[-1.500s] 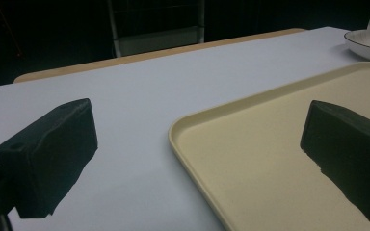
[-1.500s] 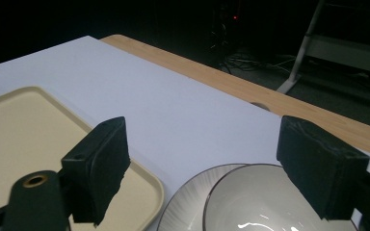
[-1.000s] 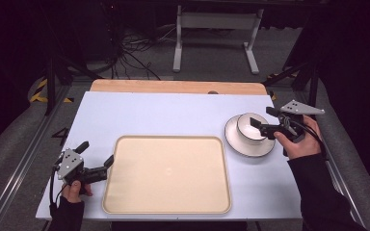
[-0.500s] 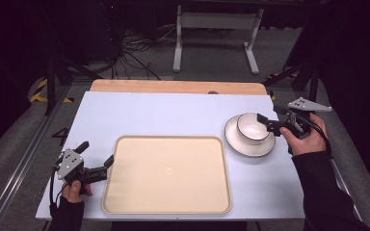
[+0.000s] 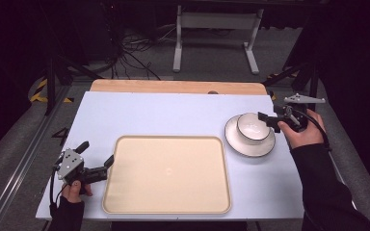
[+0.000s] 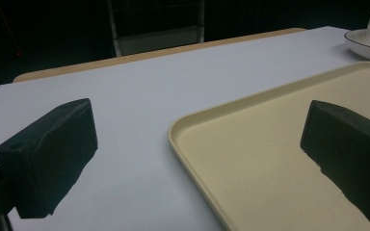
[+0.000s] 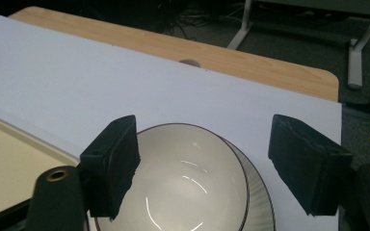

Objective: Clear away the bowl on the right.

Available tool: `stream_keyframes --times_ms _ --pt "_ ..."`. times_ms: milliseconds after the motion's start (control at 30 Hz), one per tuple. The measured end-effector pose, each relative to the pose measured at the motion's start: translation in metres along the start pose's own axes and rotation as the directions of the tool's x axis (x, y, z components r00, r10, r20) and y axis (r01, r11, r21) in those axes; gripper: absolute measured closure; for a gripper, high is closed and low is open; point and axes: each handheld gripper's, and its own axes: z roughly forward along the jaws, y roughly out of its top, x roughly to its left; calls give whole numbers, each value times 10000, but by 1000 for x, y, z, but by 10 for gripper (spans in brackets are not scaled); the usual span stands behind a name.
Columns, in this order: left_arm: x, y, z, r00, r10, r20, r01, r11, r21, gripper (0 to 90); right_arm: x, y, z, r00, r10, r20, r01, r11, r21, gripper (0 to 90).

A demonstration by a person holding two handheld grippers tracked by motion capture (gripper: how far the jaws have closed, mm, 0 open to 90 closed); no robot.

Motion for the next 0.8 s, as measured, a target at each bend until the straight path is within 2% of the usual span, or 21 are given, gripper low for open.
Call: stream_keyframes --times_ms 167,333,533,700,733,800 --pt "0 0 0 10000 17 10 -17 10000 3 1 -2 4 5 9998 -77 182 64 9976 693 327" --pt "0 0 0 10000 48 36 -48 10000 15 1 -6 8 11 9994 163 321 -206 9899 1403 372" --pt "0 0 0 10000 73 26 -73 10000 11 1 -9 11 17 9987 330 401 -409 9757 2151 421" --pt "-2 0 0 9999 165 5 -165 9999 44 1 -12 13 25 9979 457 450 -566 9574 2831 459" --pt "-2 0 0 9999 165 5 -165 9999 44 1 -12 13 25 9979 457 450 -566 9574 2831 459" --pt "-2 0 0 9999 145 -2 -145 9999 12 1 -14 12 29 9980 452 431 -565 9483 3123 493"
